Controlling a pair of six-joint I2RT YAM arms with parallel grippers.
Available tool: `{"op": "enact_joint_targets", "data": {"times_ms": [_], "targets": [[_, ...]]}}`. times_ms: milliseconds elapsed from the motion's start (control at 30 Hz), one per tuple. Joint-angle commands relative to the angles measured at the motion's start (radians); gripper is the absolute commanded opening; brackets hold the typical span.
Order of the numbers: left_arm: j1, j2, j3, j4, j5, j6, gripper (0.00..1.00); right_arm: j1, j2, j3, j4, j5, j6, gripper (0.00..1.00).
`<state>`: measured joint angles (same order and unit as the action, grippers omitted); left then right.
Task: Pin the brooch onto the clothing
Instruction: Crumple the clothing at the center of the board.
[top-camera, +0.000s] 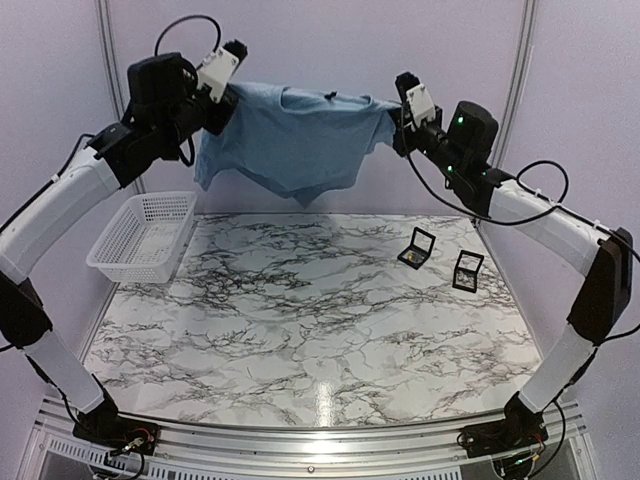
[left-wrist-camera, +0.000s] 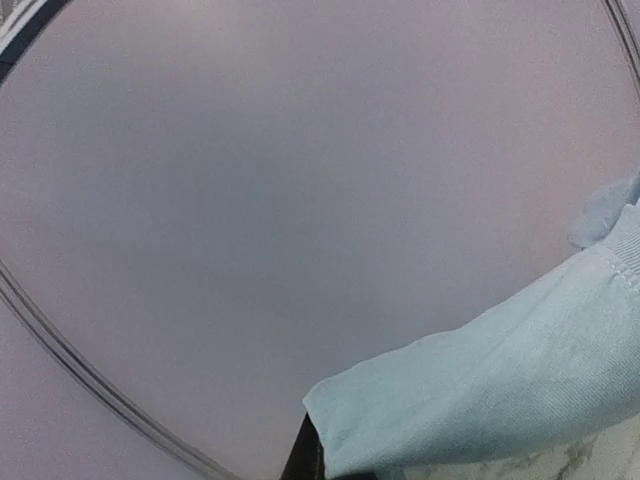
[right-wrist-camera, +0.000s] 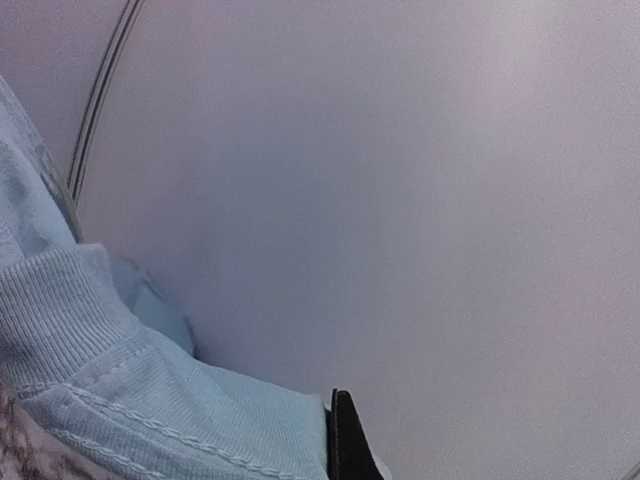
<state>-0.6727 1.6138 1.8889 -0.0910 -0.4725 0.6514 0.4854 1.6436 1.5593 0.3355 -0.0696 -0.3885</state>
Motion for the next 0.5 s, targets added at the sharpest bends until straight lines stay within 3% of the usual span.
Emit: {"op": "enact_joint_targets", "data": {"times_ms": [0, 133, 267, 467], "targets": [[-0.056, -0.096, -0.332, -0.108, -0.067, -0.074, 0.0, 0.067, -0.095, -0.28, -0.176, 0.007, -0.093, 0.0], [-0.132, -0.134, -0.585, -0.33, -0.021, -0.277, 0.0, 0.187, -0.161, -0.498, -0.418, 0.059, -0.142, 0.0], [-0.171, -0.064, -0.756, -0.494, 0.125, -0.451, 0.0, 0.266, -0.178, -0.627, -0.583, 0.027, -0.069, 0.0], [-0.217, 0.089, -0.817, -0.586, 0.225, -0.531, 0.02, 0.371, -0.1, -0.605, -0.813, -0.024, -0.04, 0.0]]}}
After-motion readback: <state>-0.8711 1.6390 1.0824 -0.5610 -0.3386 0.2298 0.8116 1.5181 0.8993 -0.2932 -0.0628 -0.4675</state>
